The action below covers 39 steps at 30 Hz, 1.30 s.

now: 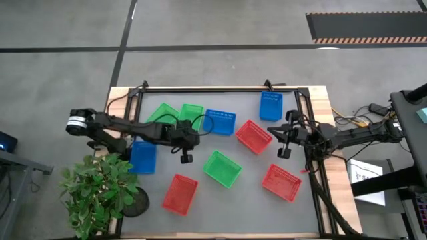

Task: Stack baskets by color
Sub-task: Stack the top right green basket on the top left green basket

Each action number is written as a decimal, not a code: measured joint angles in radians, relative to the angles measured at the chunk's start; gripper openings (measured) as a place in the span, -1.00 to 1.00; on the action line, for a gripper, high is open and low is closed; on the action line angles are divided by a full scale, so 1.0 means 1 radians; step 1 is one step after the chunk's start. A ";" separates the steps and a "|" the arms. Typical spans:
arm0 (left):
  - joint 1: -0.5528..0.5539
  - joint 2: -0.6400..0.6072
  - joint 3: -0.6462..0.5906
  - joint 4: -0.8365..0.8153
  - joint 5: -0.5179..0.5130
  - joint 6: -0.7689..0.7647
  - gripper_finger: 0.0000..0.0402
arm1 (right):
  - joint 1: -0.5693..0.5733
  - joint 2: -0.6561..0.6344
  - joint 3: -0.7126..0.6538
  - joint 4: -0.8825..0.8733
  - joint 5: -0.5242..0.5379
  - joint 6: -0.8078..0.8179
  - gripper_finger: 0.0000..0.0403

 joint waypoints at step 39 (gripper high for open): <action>0.139 0.138 -0.008 0.064 -0.128 0.188 -0.17 | 0.000 0.000 0.000 -0.042 0.000 0.019 -0.96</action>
